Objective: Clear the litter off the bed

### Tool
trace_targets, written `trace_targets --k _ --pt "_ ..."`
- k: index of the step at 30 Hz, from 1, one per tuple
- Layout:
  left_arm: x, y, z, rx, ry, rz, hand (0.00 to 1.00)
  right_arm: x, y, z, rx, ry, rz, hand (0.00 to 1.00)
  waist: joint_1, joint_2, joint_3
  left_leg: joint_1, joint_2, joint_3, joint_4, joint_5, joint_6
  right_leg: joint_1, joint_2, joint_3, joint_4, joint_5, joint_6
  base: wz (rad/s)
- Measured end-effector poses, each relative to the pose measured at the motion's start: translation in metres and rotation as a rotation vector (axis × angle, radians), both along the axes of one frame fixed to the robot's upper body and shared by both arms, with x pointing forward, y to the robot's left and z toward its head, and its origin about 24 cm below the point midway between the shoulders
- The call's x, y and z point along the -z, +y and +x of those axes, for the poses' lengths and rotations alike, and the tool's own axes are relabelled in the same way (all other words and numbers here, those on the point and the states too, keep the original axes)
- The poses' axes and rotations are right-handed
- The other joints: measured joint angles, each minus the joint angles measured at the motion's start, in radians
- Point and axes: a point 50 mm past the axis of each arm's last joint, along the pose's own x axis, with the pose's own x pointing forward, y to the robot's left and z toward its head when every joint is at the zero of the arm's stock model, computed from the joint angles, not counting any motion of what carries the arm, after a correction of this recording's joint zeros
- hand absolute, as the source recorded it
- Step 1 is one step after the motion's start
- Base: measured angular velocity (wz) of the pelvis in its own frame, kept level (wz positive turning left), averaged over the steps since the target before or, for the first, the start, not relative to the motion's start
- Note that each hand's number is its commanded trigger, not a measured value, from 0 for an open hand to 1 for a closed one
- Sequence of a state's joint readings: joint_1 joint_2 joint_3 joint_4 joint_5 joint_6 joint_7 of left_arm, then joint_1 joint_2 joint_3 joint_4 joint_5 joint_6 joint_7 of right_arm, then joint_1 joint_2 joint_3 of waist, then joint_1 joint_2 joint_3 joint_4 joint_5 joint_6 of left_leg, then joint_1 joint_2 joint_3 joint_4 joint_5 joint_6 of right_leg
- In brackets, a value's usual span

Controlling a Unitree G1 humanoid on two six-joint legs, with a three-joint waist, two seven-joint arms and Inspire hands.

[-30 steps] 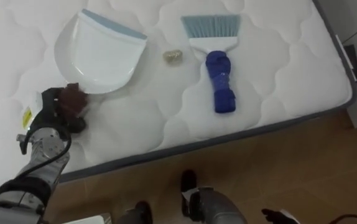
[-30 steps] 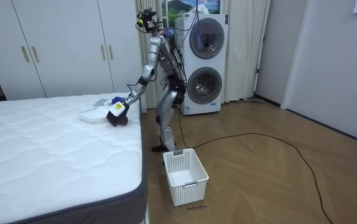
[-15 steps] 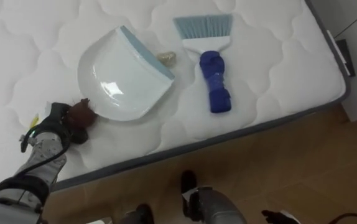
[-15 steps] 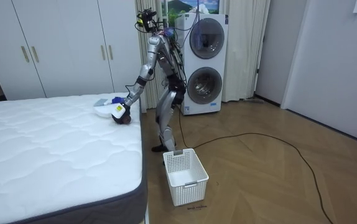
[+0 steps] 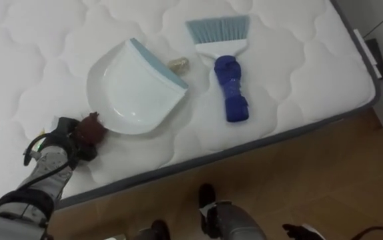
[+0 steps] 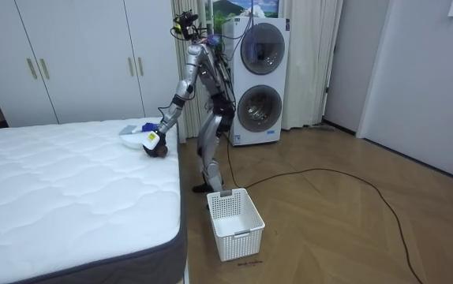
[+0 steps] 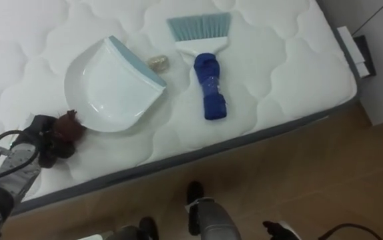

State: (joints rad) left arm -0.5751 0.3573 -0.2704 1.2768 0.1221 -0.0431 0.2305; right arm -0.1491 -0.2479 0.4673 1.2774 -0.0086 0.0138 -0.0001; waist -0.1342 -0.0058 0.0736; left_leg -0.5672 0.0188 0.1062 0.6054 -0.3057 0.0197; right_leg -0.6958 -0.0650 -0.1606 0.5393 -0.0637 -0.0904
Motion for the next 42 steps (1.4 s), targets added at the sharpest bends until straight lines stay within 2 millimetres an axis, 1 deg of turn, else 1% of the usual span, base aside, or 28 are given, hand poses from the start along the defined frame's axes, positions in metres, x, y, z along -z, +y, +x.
trace_targets --k 1,6,7,9,10,11,12,13,14,15,16,17,18,20,21,23,24,25,26,27,29,30,31,34,36,37,41,42 --pt "0.001 0.001 -0.001 -0.002 0.000 0.004 1.00 0.000 -0.001 0.001 0.009 -0.005 0.001 0.00 0.004 0.002 -0.0015 0.001 0.002 0.001 -0.002 0.001 -0.002 0.000 0.002 -0.002 -0.001 -0.002 -0.002 0.00" --pt "-0.001 0.003 -0.001 -0.005 -0.013 0.052 1.00 -0.003 -0.002 0.007 0.053 -0.046 0.011 0.00 0.016 0.004 -0.0033 0.006 0.005 0.000 -0.011 0.004 -0.007 0.001 0.008 0.000 -0.002 -0.005 -0.006 -0.01" --pt "-0.001 0.003 -0.001 -0.002 -0.016 0.065 1.00 -0.003 -0.003 0.007 0.077 -0.057 0.011 0.00 0.025 0.004 -0.0041 0.009 0.006 0.001 -0.012 0.005 -0.008 0.001 0.009 0.001 -0.002 -0.006 -0.007 -0.05" --pt "0.000 0.007 -0.005 -0.004 -0.020 0.098 1.00 -0.004 -0.005 0.007 0.131 -0.074 0.016 0.00 0.031 0.006 -0.0054 0.016 0.006 0.001 -0.016 0.005 -0.009 0.009 0.009 0.000 -0.004 -0.007 -0.008 0.00" --pt "0.002 0.010 -0.008 -0.011 -0.019 0.125 1.00 -0.005 -0.006 0.008 0.184 -0.092 0.028 0.00 0.033 0.007 -0.0077 0.022 0.007 0.001 -0.020 0.005 -0.009 0.015 0.010 0.000 -0.008 -0.007 -0.008 0.00" --pt "0.002 0.012 -0.010 -0.012 -0.018 0.152 1.00 -0.005 -0.009 0.008 0.258 -0.110 0.044 0.00 0.040 0.007 -0.0130 0.023 0.008 0.000 -0.022 0.005 -0.010 0.019 0.014 0.003 -0.015 -0.006 -0.007 0.00" --pt "0.002 0.012 -0.011 -0.010 -0.020 0.167 1.00 -0.006 -0.010 0.008 0.301 -0.123 0.053 0.00 0.046 0.007 -0.0133 0.026 0.008 -0.001 -0.024 0.006 -0.011 0.022 0.016 0.005 -0.020 -0.004 -0.006 0.00" --pt "0.003 0.013 -0.012 -0.005 -0.021 0.193 1.00 -0.007 -0.013 0.009 0.385 -0.150 0.064 0.00 0.057 0.007 -0.0133 0.035 0.008 -0.002 -0.026 0.007 -0.011 0.032 0.017 0.004 -0.025 -0.001 -0.006 0.00" --pt "0.005 0.016 -0.017 -0.009 -0.020 0.222 1.00 -0.008 -0.016 0.010 0.463 -0.180 0.080 0.00 0.056 0.008 -0.0159 0.045 0.007 -0.004 -0.028 0.007 -0.011 0.044 0.016 0.002 -0.026 -0.001 -0.005 0.00" --pt "0.007 0.017 -0.020 -0.014 -0.020 0.236 1.00 -0.010 -0.017 0.014 0.500 -0.202 0.090 0.00 0.055 0.008 -0.0170 0.052 0.006 -0.005 -0.032 0.007 -0.011 0.050 0.014 0.001 -0.028 -0.002 -0.005 0.04" --pt "0.011 0.019 -0.025 -0.019 -0.016 0.263 1.00 -0.012 -0.020 0.017 0.577 -0.234 0.104 0.00 0.055 0.007 -0.0289 0.056 0.004 -0.005 -0.039 0.009 -0.009 0.054 0.013 0.001 -0.035 -0.001 -0.002 0.03" --pt "0.012 0.021 -0.029 -0.022 -0.015 0.286 1.00 -0.014 -0.023 0.020 0.644 -0.266 0.111 0.00 0.056 0.002 -0.0348 0.058 0.003 -0.006 -0.044 0.013 -0.008 0.058 0.013 0.002 -0.040 0.001 -0.001 0.04" --pt "0.012 0.022 -0.030 -0.024 -0.016 0.300 1.00 -0.016 -0.024 0.023 0.672 -0.280 0.116 0.00 0.055 -0.002 -0.0368 0.060 0.001 -0.006 -0.047 0.015 -0.007 0.058 0.012 0.002 -0.040 0.001 0.000 0.06" --pt "0.016 0.025 -0.037 -0.034 -0.011 0.325 1.00 -0.021 -0.026 0.033 0.737 -0.333 0.127 0.00 0.056 -0.016 -0.0377 0.074 -0.006 -0.007 -0.057 0.021 -0.005 0.067 0.006 0.004 -0.041 0.001 0.003 0.05" --pt "0.017 0.025 -0.039 -0.033 -0.009 0.336 1.00 -0.023 -0.026 0.037 0.750 -0.350 0.132 0.00 0.057 -0.019 -0.0382 0.073 -0.006 -0.007 -0.056 0.021 -0.005 0.067 0.007 0.004 -0.044 0.001 0.003 0.00" --pt "0.018 0.026 -0.040 -0.029 -0.007 0.362 1.00 -0.032 -0.027 0.053 0.775 -0.419 0.131 0.00 0.060 -0.024 -0.0368 0.067 -0.004 -0.006 -0.059 0.022 -0.004 0.068 0.012 0.006 -0.062 0.007 0.016 0.00" --pt "0.018 0.026 -0.041 -0.028 -0.007 0.370 1.00 -0.035 -0.027 0.058 0.780 -0.440 0.131 0.00 0.060 -0.025 -0.0366 0.066 -0.004 -0.006 -0.059 0.024 -0.003 0.068 0.014 0.005 -0.064 0.011 0.015 -0.04" --pt "0.018 0.027 -0.042 -0.030 -0.004 0.379 1.00 -0.042 -0.027 0.069 0.795 -0.487 0.132 0.00 0.060 -0.025 -0.0365 0.064 -0.002 -0.004 -0.060 0.025 -0.002 0.068 0.015 0.007 -0.073 0.023 0.010 -0.10" --pt "0.019 0.029 -0.044 -0.040 0.003 0.390 1.00 -0.050 -0.025 0.082 0.794 -0.538 0.133 0.00 0.060 -0.030 -0.0336 0.066 -0.001 0.002 -0.061 0.026 0.000 0.069 0.015 0.007 -0.074 0.027 0.008 -0.12" --pt "0.020 0.029 -0.045 -0.045 0.005 0.396 1.00 -0.054 -0.024 0.087 0.790 -0.563 0.136 0.00 0.059 -0.032 -0.0322 0.067 -0.001 0.004 -0.061 0.027 0.000 0.070 0.014 0.008 -0.073 0.027 0.007 -0.10" --pt "0.020 0.030 -0.047 -0.046 0.001 0.423 1.00 -0.067 -0.023 0.103 0.796 -0.652 0.128 0.00 0.057 -0.046 -0.0298 0.070 -0.003 0.005 -0.064 0.028 0.000 0.070 0.013 0.009 -0.072 0.026 0.008 0.00" --pt "0.020 0.030 -0.047 -0.044 -0.001 0.431 1.00 -0.071 -0.023 0.105 0.800 -0.674 0.121 0.00 0.058 -0.049 -0.0296 0.070 -0.005 0.004 -0.067 0.030 0.001 0.069 0.013 0.009 -0.072 0.026 0.009 0.06" --pt "0.020 0.030 -0.048 -0.046 -0.008 0.441 1.00 -0.079 -0.025 0.112 0.806 -0.724 0.098 0.00 0.058 -0.052 -0.0288 0.071 -0.006 0.001 -0.070 0.031 0.001 0.069 0.012 0.008 -0.075 0.026 0.009 0.06" --pt "0.021 0.031 -0.050 -0.048 -0.008 0.447 1.00 -0.099 -0.027 0.126 0.787 -0.852 0.031 0.00 0.059 -0.054 -0.0289 0.072 -0.007 0.003 -0.074 0.031 0.002 0.068 0.013 0.010 -0.076 0.025 0.010 0.00" --pt "0.021 0.031 -0.050 -0.050 -0.009 0.449 1.00 -0.112 -0.025 0.137 0.768 -0.925 0.001 0.00 0.060 -0.055 -0.0284 0.073 -0.007 0.006 -0.078 0.031 0.002 0.065 0.012 0.013 -0.077 0.026 0.010 -0.05" --pt "0.021 0.031 -0.050 -0.049 -0.006 0.451 1.00 -0.122 -0.022 0.143 0.744 -0.978 -0.015 0.00 0.061 -0.056 -0.0278 0.074 -0.008 0.006 -0.079 0.031 0.003 0.064 0.012 0.016 -0.073 0.025 0.010 -0.04" --pt "0.022 0.030 -0.051 -0.039 0.002 0.458 1.00 -0.152 -0.015 0.163 0.729 -1.132 -0.012 0.00 0.064 -0.058 -0.0264 0.074 -0.005 0.006 -0.075 0.031 0.002 0.064 0.012 0.017 -0.070 0.018 0.012 0.00" --pt "0.022 0.030 -0.051 -0.037 0.004 0.458 1.00 -0.155 -0.014 0.165 0.732 -1.145 -0.011 0.00 0.064 -0.058 -0.0263 0.074 -0.005 0.006 -0.075 0.031 0.002 0.064 0.012 0.017 -0.070 0.017 0.012 0.00"
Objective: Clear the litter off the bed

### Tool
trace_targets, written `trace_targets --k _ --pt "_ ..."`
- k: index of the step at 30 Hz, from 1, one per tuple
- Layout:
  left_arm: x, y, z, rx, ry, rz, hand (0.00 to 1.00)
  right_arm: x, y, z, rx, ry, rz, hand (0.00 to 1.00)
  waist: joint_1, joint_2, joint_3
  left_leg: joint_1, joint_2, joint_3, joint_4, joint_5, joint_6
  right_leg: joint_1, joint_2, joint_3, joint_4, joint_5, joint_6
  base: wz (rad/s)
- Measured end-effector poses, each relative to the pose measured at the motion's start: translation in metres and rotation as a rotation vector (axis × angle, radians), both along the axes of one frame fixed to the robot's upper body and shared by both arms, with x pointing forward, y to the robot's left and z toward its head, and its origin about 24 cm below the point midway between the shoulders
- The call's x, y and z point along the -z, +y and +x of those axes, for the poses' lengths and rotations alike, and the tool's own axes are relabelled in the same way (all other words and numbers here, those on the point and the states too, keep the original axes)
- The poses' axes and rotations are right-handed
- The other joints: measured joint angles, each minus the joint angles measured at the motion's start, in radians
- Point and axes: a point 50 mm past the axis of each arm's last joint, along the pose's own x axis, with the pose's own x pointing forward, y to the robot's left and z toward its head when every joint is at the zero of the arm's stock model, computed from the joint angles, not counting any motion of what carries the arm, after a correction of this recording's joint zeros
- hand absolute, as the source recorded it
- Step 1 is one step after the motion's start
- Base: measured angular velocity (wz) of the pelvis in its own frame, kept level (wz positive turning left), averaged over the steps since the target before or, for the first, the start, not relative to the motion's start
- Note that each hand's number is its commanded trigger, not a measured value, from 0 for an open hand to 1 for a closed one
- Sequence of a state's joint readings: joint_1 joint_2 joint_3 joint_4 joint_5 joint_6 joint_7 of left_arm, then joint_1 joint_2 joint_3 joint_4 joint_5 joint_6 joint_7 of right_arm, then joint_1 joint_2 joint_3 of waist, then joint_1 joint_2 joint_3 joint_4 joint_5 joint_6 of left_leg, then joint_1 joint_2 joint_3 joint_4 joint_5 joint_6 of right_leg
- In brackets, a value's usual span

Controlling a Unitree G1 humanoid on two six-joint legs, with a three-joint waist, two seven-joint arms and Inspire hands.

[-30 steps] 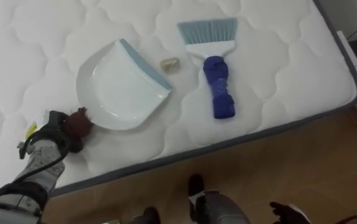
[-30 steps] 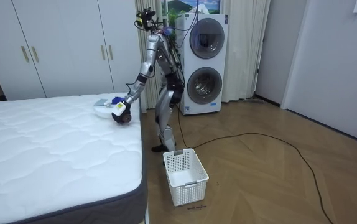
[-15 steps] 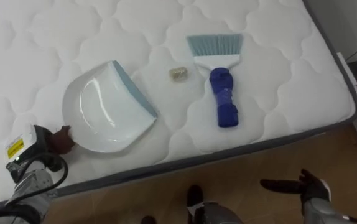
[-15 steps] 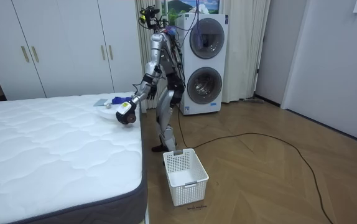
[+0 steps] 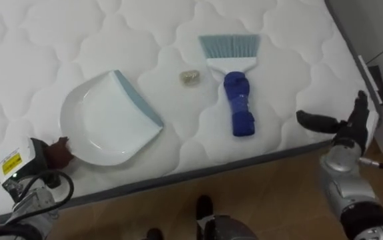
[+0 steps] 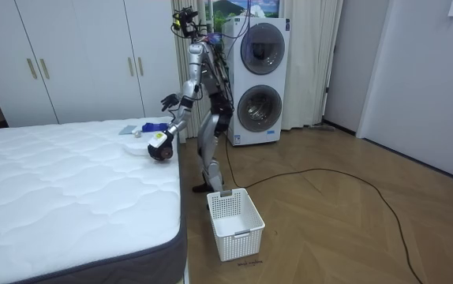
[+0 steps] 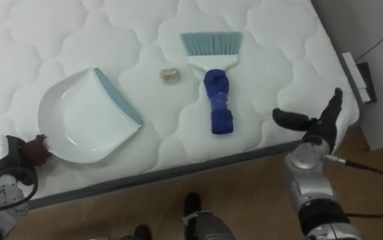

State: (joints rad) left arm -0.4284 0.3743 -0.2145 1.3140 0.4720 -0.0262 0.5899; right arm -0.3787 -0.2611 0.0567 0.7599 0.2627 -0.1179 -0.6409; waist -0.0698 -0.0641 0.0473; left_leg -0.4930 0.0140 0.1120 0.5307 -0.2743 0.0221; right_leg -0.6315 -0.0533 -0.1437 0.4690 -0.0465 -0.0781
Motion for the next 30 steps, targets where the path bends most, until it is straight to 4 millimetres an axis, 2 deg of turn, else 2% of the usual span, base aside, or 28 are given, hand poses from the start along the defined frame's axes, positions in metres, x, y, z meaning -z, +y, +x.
trace_targets --k 5,8,10,15,19,24,29,30 --pt "0.000 -0.004 0.004 0.026 0.019 -0.017 1.00 -0.012 0.005 0.007 -0.004 -0.061 -0.012 0.00 0.018 -0.001 0.0030 -0.001 -0.001 -0.003 0.001 0.001 0.001 0.001 -0.008 -0.012 0.001 -0.006 0.001 0.03" --pt "-0.002 -0.009 0.011 0.066 0.030 -0.027 1.00 -0.015 0.013 0.011 -0.040 -0.071 -0.035 0.00 0.025 0.004 0.0150 0.000 -0.006 0.000 0.000 0.002 0.004 -0.002 -0.018 -0.008 0.015 -0.023 0.009 0.11" --pt "-0.003 -0.012 0.014 0.084 0.040 -0.028 1.00 -0.016 0.020 0.014 -0.074 -0.069 -0.049 0.00 0.035 0.005 0.0158 0.002 -0.005 0.002 -0.008 0.003 0.005 -0.002 -0.019 -0.006 0.015 -0.023 0.010 0.00" --pt "-0.004 -0.018 0.018 0.128 0.057 -0.025 1.00 -0.007 0.037 0.015 -0.174 -0.019 -0.076 0.00 0.059 0.010 0.0219 0.008 -0.006 0.000 -0.016 0.003 0.006 0.001 -0.025 -0.020 0.015 -0.024 0.008 0.01" --pt "-0.006 -0.024 0.024 0.148 0.053 -0.046 1.00 0.011 0.034 0.010 -0.220 0.080 -0.073 0.00 0.077 0.014 0.0253 0.005 -0.009 -0.001 -0.015 0.005 0.009 -0.001 -0.030 -0.023 0.014 -0.028 0.013 0.05" --pt "-0.008 -0.026 0.027 0.156 0.059 -0.052 1.00 0.019 0.034 0.009 -0.248 0.128 -0.033 0.00 0.079 0.016 0.0276 0.000 -0.011 -0.004 -0.014 0.006 0.011 -0.005 -0.034 -0.025 0.017 -0.031 0.015 0.02" --pt "-0.011 -0.028 0.033 0.175 0.062 -0.050 1.00 0.020 0.038 0.013 -0.291 0.147 -0.039 0.00 0.082 0.029 0.0399 -0.004 -0.010 -0.004 -0.014 0.007 0.011 -0.003 -0.034 -0.028 0.017 -0.032 0.015 0.03" --pt "-0.012 -0.029 0.034 0.178 0.061 -0.051 1.00 0.020 0.038 0.013 -0.295 0.150 -0.040 0.00 0.082 0.029 0.0404 -0.006 -0.009 -0.004 -0.014 0.006 0.011 -0.004 -0.034 -0.029 0.017 -0.033 0.015 0.04"
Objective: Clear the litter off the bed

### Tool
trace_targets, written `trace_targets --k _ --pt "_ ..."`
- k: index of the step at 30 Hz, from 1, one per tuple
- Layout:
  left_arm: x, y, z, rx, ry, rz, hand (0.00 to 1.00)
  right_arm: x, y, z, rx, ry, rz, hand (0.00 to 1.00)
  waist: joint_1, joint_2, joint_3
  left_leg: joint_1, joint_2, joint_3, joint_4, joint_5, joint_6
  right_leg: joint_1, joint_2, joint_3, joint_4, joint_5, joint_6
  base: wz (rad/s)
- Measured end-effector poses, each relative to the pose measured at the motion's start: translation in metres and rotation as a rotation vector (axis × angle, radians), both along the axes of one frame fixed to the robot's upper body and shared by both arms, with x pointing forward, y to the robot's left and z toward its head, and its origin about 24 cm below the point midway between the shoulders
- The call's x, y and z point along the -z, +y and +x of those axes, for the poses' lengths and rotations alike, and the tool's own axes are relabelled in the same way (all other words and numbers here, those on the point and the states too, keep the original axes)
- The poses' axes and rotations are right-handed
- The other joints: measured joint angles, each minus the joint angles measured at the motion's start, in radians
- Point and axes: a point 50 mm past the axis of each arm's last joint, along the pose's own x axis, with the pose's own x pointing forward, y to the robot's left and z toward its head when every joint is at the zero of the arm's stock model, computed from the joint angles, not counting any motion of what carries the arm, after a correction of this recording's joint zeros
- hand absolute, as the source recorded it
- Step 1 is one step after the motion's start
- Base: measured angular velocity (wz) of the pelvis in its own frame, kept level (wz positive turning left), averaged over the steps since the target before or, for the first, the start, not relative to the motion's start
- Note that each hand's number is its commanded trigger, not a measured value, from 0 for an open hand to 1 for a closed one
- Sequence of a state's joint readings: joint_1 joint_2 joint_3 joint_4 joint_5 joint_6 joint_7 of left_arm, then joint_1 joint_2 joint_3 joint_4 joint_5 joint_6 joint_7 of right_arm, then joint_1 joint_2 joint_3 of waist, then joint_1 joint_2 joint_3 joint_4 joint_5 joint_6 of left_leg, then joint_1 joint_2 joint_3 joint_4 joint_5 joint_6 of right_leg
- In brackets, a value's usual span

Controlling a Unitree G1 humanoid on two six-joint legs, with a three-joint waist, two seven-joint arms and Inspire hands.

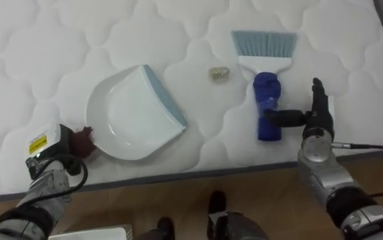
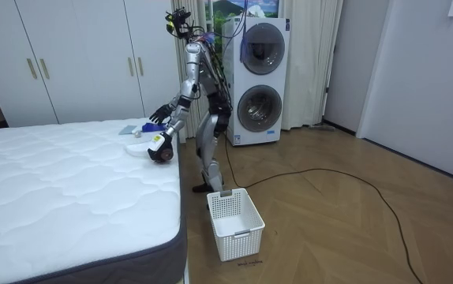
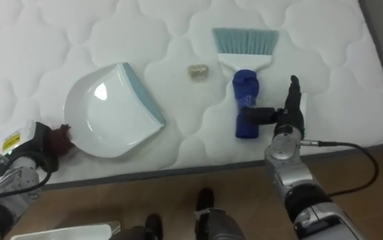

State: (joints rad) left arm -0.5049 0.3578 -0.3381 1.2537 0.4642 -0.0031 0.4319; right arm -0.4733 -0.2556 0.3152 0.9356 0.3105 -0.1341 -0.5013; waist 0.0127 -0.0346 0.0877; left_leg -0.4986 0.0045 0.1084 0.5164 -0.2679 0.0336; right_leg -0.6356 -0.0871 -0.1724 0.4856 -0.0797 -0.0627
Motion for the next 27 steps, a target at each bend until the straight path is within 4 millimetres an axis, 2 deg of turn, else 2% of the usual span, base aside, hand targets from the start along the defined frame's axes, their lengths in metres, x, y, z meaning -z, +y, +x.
trace_targets --k 6,12,26,27 --pt "-0.002 -0.005 0.005 0.004 -0.010 -0.008 1.00 0.000 0.007 0.002 -0.023 0.003 -0.002 0.00 0.014 0.006 0.0034 -0.017 0.001 -0.001 0.003 0.000 0.000 -0.013 -0.001 -0.008 0.001 0.000 -0.002 0.03" --pt "0.000 -0.016 0.007 0.020 -0.016 -0.032 1.00 -0.004 0.010 0.006 -0.038 -0.007 0.001 0.00 0.023 0.033 0.0058 -0.024 0.001 -0.002 0.011 0.000 0.000 -0.014 -0.010 -0.026 0.002 -0.002 -0.002 0.06" --pt "0.006 -0.026 0.006 0.050 0.037 -0.049 1.00 0.004 0.009 0.004 -0.100 0.051 -0.036 0.00 0.022 0.034 0.0052 -0.021 -0.001 -0.001 0.021 0.001 0.002 -0.011 -0.018 -0.027 0.033 -0.008 -0.005 0.03" --pt "0.007 -0.027 0.006 0.052 0.045 -0.054 1.00 0.005 0.008 0.004 -0.110 0.061 -0.055 0.22 0.021 0.035 0.0042 -0.024 -0.002 -0.002 0.022 0.001 0.002 -0.012 -0.018 -0.031 0.032 -0.007 -0.007 0.07"
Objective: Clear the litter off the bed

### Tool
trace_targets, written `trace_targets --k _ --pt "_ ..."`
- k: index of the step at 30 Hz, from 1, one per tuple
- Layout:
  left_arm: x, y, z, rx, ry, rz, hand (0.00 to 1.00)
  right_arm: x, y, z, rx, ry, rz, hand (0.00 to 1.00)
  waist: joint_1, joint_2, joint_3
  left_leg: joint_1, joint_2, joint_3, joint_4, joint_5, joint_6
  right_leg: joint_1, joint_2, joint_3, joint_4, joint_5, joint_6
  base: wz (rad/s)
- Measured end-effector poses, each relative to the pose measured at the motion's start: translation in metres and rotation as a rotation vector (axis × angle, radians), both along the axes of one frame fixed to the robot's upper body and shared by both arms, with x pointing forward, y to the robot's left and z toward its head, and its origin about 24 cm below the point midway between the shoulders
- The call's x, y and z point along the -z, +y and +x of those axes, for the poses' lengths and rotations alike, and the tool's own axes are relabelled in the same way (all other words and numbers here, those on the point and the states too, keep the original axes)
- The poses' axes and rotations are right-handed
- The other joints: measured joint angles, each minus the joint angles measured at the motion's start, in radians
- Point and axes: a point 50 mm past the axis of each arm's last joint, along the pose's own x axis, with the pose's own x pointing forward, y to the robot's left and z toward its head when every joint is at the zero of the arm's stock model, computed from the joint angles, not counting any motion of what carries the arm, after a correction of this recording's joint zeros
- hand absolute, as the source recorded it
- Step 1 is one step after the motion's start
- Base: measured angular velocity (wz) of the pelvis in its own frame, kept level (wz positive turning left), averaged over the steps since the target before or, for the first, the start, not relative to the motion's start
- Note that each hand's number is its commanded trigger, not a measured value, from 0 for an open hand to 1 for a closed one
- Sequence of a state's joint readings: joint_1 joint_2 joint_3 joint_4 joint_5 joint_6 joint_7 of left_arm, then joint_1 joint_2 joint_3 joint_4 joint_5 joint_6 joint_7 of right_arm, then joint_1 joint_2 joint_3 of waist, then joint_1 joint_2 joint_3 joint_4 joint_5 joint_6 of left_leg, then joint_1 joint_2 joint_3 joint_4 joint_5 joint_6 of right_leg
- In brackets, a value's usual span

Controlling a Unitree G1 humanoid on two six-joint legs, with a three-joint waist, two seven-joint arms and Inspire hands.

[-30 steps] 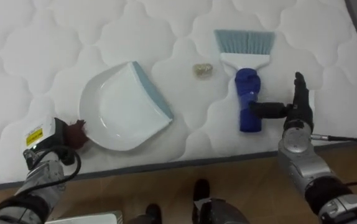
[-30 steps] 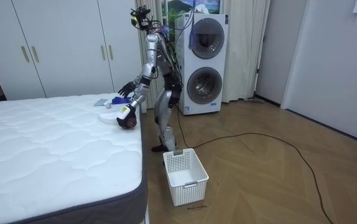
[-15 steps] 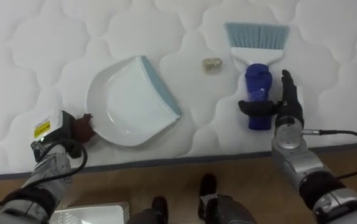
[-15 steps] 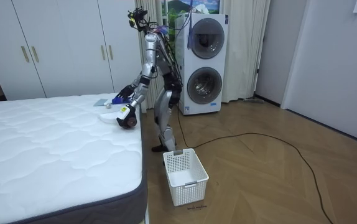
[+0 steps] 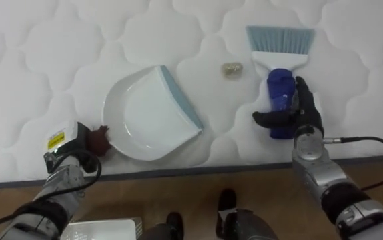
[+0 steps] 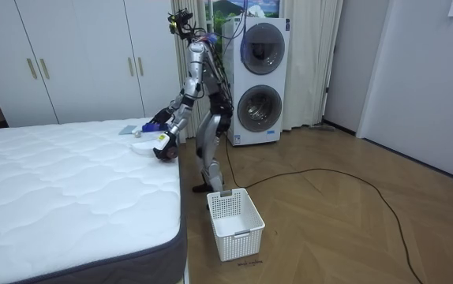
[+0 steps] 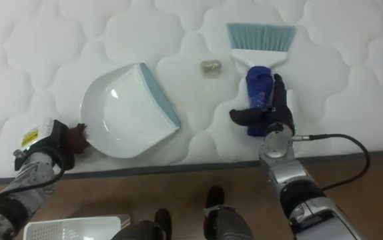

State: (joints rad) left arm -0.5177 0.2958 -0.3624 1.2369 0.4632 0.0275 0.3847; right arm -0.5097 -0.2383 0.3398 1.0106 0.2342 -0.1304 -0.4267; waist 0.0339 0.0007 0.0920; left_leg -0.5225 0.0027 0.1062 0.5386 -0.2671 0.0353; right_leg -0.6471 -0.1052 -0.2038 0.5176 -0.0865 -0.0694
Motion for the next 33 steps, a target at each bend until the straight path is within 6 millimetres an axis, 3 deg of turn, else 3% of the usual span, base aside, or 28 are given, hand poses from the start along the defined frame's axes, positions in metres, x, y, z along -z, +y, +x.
trace_targets --k 1,5,6,14,33 --pt "0.000 -0.001 0.000 0.004 0.003 0.001 1.00 0.001 -0.001 -0.001 -0.004 0.007 -0.012 0.47 -0.001 0.001 -0.0006 -0.003 0.000 -0.001 0.001 0.000 0.000 0.000 0.001 -0.003 -0.001 0.001 -0.001 0.09" --pt "0.000 -0.004 0.001 0.013 0.008 0.010 1.00 0.003 -0.006 0.001 -0.006 0.041 -0.082 0.80 0.002 0.007 -0.0040 -0.010 0.002 -0.002 0.018 0.000 -0.001 0.001 0.001 -0.008 0.001 0.002 -0.002 0.03" --pt "0.000 -0.004 0.001 0.013 0.009 0.010 1.00 0.003 -0.008 0.001 -0.002 0.043 -0.091 0.98 0.002 0.007 -0.0042 -0.010 0.002 -0.002 0.019 0.000 -0.001 0.002 0.001 -0.008 0.002 0.002 -0.002 0.00" --pt "-0.001 -0.007 0.003 0.016 0.012 0.013 1.00 0.000 -0.025 0.002 0.058 0.093 -0.189 1.00 0.004 0.016 -0.0065 -0.013 0.005 -0.001 0.025 -0.002 0.000 0.002 0.001 -0.017 0.002 0.002 -0.003 0.01" --pt "0.001 -0.005 0.001 -0.007 0.040 0.024 1.00 0.006 -0.030 -0.003 0.055 0.122 -0.187 1.00 -0.002 0.022 -0.0090 -0.011 0.001 -0.001 0.007 -0.001 0.000 0.002 0.000 -0.020 -0.006 0.002 -0.004 0.00"
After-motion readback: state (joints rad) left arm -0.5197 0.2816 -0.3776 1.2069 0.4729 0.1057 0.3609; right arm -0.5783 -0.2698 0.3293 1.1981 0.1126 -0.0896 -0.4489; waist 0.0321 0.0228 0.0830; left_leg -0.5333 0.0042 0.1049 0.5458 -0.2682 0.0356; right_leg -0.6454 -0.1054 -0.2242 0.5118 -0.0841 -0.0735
